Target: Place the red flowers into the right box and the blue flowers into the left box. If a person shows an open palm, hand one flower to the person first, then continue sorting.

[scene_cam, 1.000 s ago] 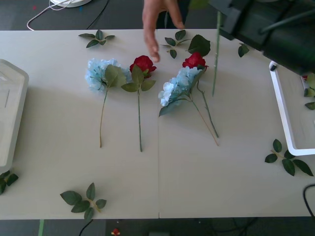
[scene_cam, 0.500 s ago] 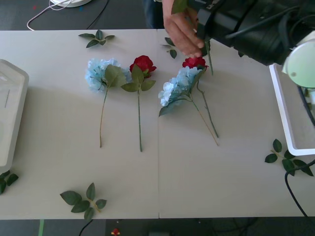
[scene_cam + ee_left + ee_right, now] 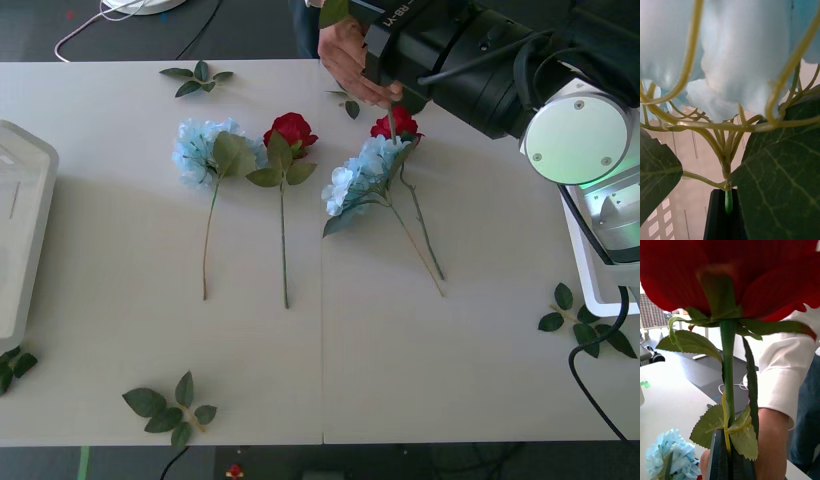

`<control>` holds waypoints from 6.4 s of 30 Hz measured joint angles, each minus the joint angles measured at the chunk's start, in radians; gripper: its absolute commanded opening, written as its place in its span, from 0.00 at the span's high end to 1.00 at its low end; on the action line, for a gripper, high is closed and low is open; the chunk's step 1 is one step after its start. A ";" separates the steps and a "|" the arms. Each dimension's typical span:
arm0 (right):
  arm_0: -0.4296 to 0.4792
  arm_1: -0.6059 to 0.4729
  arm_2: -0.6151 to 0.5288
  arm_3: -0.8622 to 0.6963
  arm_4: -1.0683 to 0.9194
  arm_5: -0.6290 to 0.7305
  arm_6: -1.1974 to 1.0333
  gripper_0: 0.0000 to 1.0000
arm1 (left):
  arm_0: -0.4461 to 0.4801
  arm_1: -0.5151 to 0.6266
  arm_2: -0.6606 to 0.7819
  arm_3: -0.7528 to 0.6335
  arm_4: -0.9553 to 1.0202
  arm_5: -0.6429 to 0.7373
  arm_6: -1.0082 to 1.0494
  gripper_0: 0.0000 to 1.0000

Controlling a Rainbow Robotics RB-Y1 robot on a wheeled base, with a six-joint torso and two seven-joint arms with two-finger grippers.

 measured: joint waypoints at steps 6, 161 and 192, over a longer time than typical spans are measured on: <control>-0.001 0.000 0.000 0.002 -0.037 -0.002 0.000 0.00 | 0.000 0.000 0.000 0.000 0.000 0.000 0.000 1.00; -0.164 -0.380 0.602 0.382 0.272 0.075 -1.045 0.00 | -0.650 -0.563 -0.942 0.243 -0.427 0.075 0.786 0.02; -0.337 0.048 0.601 0.906 0.491 0.073 -1.114 0.00 | -0.552 -0.563 -0.942 0.244 -0.521 -0.041 0.786 0.03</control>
